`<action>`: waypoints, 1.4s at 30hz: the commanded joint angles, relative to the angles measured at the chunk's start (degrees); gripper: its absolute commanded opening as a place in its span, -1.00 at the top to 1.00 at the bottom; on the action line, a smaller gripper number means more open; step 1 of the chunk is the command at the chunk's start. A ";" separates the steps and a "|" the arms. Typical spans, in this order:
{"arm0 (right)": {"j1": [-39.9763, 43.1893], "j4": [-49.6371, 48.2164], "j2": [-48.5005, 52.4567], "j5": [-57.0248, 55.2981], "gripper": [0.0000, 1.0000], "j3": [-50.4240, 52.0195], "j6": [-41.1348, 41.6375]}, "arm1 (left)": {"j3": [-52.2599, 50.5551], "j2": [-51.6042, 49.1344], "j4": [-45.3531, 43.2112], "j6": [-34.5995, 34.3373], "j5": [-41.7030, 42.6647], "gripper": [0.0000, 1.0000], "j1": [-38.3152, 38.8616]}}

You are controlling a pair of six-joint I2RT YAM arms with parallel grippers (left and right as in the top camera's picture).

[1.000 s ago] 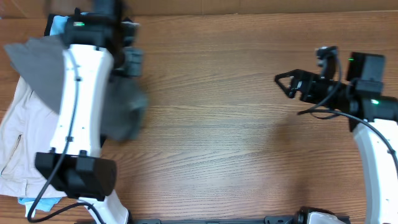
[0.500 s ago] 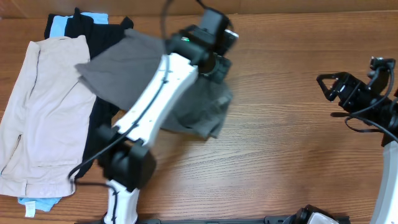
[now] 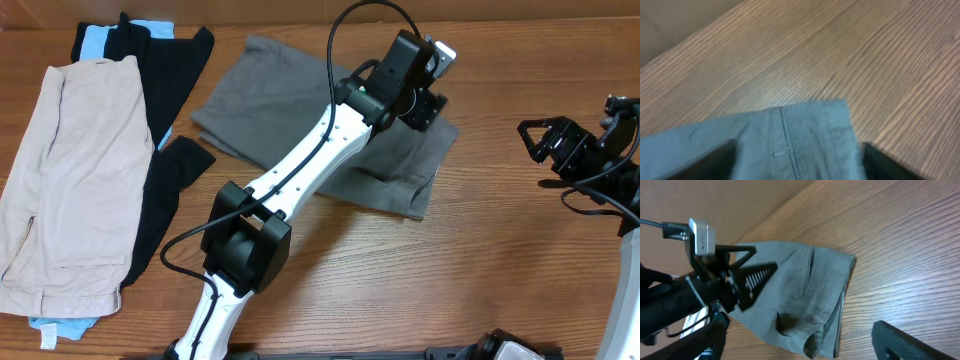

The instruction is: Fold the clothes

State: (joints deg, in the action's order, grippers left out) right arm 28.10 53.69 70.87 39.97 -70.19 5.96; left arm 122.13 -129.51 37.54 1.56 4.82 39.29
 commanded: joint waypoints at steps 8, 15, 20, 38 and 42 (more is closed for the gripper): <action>0.33 -0.20 -0.63 -8.79 -1.00 -1.95 0.31 | 13.27 5.07 33.03 11.91 -1.20 -1.00 -0.96; 4.39 -0.17 1.51 -10.80 -1.00 -1.92 3.78 | 3.52 4.46 33.46 17.14 0.13 -1.00 -0.04; 6.88 0.46 3.04 -10.82 -1.00 -1.92 3.72 | -4.04 4.46 33.29 23.91 2.56 -1.00 0.61; 7.28 2.01 5.66 -10.80 -1.00 -1.88 3.69 | -18.78 4.37 21.24 33.27 -8.31 -0.99 10.78; 7.28 2.03 5.66 -10.80 -1.00 -1.88 3.69 | -22.16 4.37 14.75 33.20 -8.94 -1.00 10.45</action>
State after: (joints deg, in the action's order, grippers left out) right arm 35.16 55.77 76.53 29.56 -70.19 9.41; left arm 101.91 -124.84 54.68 33.06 -2.15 50.28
